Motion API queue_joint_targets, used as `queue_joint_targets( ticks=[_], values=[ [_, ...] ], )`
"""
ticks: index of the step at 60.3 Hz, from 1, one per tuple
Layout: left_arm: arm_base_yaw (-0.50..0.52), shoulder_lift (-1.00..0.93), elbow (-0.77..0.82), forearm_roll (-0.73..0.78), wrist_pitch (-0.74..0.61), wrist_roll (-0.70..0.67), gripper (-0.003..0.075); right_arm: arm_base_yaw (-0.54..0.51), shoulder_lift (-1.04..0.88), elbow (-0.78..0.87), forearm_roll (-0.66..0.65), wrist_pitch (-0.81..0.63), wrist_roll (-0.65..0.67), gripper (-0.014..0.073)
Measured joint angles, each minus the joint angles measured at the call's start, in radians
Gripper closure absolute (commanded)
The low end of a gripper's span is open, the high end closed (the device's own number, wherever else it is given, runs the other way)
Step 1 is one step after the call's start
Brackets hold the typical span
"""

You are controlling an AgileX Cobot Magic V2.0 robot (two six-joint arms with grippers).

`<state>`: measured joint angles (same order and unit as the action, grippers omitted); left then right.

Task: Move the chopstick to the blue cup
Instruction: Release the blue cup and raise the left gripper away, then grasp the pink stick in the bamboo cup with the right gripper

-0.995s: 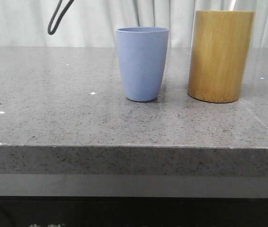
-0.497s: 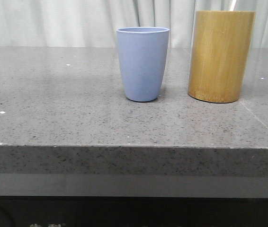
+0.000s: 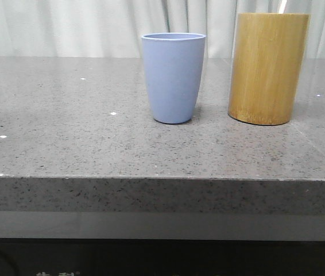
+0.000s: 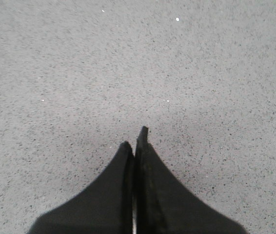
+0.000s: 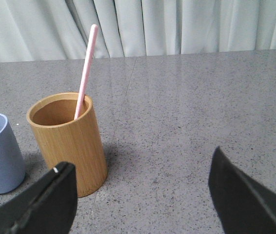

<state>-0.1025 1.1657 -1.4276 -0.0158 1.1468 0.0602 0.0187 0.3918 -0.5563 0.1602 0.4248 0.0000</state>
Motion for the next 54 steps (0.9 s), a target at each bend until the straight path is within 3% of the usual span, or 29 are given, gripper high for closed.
queue_joint_targets(
  ticks=[38, 54],
  values=[
    [0.005, -0.804, 0.788, -0.019, -0.468, 0.000, 0.0739, 0.000, 0.000, 0.000, 0.000, -0.023, 0.000, 0.0022],
    [0.005, -1.037, 0.938, -0.025, -0.522, 0.000, 0.0739, 0.000, 0.090, -0.040, 0.000, -0.075, 0.000, 0.0022]
  ],
)
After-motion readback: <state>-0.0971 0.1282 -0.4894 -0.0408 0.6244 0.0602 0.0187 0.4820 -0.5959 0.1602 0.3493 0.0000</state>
